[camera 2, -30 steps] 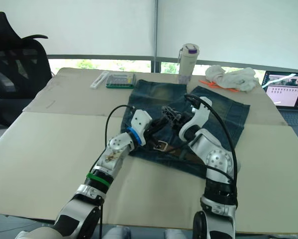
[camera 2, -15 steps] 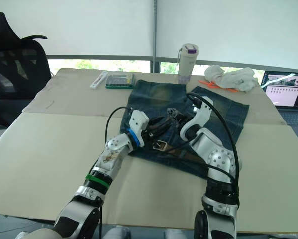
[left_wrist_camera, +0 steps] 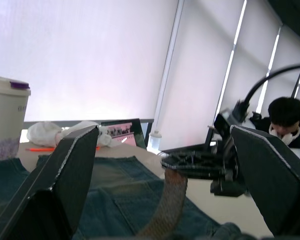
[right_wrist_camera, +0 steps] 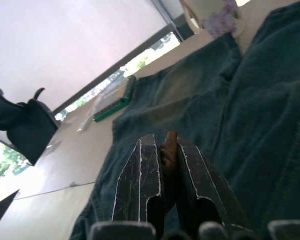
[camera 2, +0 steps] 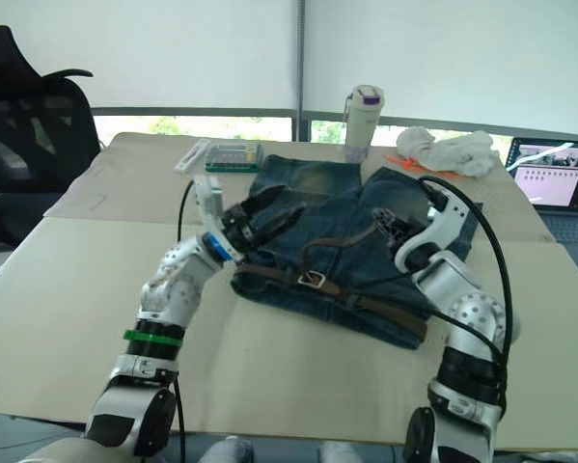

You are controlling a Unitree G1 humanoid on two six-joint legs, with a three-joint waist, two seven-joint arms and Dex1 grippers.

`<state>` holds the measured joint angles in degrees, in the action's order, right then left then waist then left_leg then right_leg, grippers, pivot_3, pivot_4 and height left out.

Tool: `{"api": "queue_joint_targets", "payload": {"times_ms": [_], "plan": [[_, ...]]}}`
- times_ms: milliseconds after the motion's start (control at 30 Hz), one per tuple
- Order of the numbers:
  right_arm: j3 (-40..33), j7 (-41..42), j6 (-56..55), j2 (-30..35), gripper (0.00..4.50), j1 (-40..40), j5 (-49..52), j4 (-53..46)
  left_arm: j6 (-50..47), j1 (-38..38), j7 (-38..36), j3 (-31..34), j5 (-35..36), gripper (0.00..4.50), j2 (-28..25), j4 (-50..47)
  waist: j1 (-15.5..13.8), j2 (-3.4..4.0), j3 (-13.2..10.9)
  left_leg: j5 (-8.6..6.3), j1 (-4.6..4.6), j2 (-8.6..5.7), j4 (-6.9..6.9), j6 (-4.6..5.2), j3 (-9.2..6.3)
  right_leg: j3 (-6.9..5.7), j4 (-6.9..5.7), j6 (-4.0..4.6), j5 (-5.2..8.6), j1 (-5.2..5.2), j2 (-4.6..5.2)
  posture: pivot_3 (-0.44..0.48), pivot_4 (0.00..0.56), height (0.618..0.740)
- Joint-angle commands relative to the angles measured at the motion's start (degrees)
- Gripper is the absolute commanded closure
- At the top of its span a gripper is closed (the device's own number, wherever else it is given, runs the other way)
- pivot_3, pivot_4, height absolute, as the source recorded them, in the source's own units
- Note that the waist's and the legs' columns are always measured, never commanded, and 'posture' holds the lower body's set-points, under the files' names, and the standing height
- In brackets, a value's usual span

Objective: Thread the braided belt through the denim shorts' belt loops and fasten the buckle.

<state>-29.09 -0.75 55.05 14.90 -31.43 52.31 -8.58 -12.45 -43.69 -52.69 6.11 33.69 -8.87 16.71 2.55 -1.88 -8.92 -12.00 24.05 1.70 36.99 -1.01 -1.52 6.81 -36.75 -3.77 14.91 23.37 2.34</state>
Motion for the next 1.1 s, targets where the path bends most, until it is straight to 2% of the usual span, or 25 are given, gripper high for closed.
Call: {"api": "queue_joint_targets", "payload": {"times_ms": [33, 167, 500, 633, 833, 900, 967, 1100], "plan": [[-2.12, 0.07, 1.65, 2.57, 4.50, 1.13, 3.67, -3.25, 1.28, -1.57, 0.02, 0.07, -2.10, 0.05, -1.58, 2.58, -0.01, 0.00, 0.00, 0.00, 0.00, -0.01, 0.00, 0.00, 0.00, 0.00, 0.00, 0.00, 0.00, 0.00, 0.00, 0.000, 0.150, 0.737], [-0.29, 0.98, 3.38, 4.65, 4.50, 3.96, 5.54, -5.89, 4.01, -1.44, 1.01, -2.72, -7.61, 0.05, -1.95, 6.99, -0.02, 0.02, 0.00, 0.00, 0.00, -0.02, 0.00, 0.00, 0.00, 0.01, 0.01, 0.00, 0.00, 0.00, 0.00, 0.000, 0.150, 0.737], [6.42, 8.24, 4.53, 11.21, 4.50, 9.14, 5.34, -11.22, 8.33, -1.53, -0.07, -5.31, -12.14, 0.05, 0.74, 13.47, -0.02, 0.02, 0.00, 0.01, -0.01, -0.02, 0.00, 0.01, 0.02, 0.03, 0.01, 0.00, 0.00, 0.00, 0.00, 0.000, 0.150, 0.737], [8.15, 10.66, 3.86, 14.54, 4.50, 10.52, 3.22, -11.43, 11.58, -2.15, -0.51, -6.56, -15.02, 1.11, 1.00, 17.52, -0.08, 0.02, 0.00, 0.01, 0.00, -0.03, 0.01, 0.01, 0.03, 0.04, 0.03, -0.01, 0.01, 0.00, 0.00, 0.000, 0.150, 0.737], [8.24, 13.09, 3.23, 17.59, 4.50, 11.49, 1.89, -11.39, 15.21, -3.93, -0.15, -6.18, -17.05, 3.17, 1.71, 23.45, -0.12, 0.01, 0.00, 0.01, 0.01, -0.04, 0.02, 0.01, 0.03, 0.04, 0.03, -0.01, 0.01, 0.00, 0.00, 0.000, 0.150, 0.737], [8.07, 13.46, 3.13, 18.02, 4.50, 11.80, 1.55, -11.14, 15.97, -4.23, -0.69, -6.53, -17.58, 3.68, 1.98, 24.51, -0.13, 0.01, 0.00, 0.01, 0.01, -0.04, 0.02, 0.01, 0.03, 0.04, 0.03, -0.01, 0.01, 0.00, 0.00, 0.000, 0.150, 0.737], [8.02, 13.79, 3.07, 18.42, 4.50, 12.13, 0.96, -11.01, 16.56, -3.94, -2.20, -7.55, -18.28, 4.47, 2.34, 24.74, -0.15, 0.02, 0.00, 0.01, 0.01, -0.04, 0.02, 0.01, 0.02, 0.04, 0.03, -0.01, 0.01, 0.00, 0.00, 0.000, 0.150, 0.737], [7.83, 14.01, 3.15, 18.15, 4.50, 12.09, 0.50, -11.17, 16.55, -2.86, -3.68, -8.53, -18.85, 4.47, 2.82, 24.05, -0.22, 0.01, 0.00, 0.01, 0.03, -0.05, 0.03, 0.01, 0.02, 0.05, 0.03, -0.01, 0.01, 0.00, 0.00, 0.000, 0.150, 0.737]]}}
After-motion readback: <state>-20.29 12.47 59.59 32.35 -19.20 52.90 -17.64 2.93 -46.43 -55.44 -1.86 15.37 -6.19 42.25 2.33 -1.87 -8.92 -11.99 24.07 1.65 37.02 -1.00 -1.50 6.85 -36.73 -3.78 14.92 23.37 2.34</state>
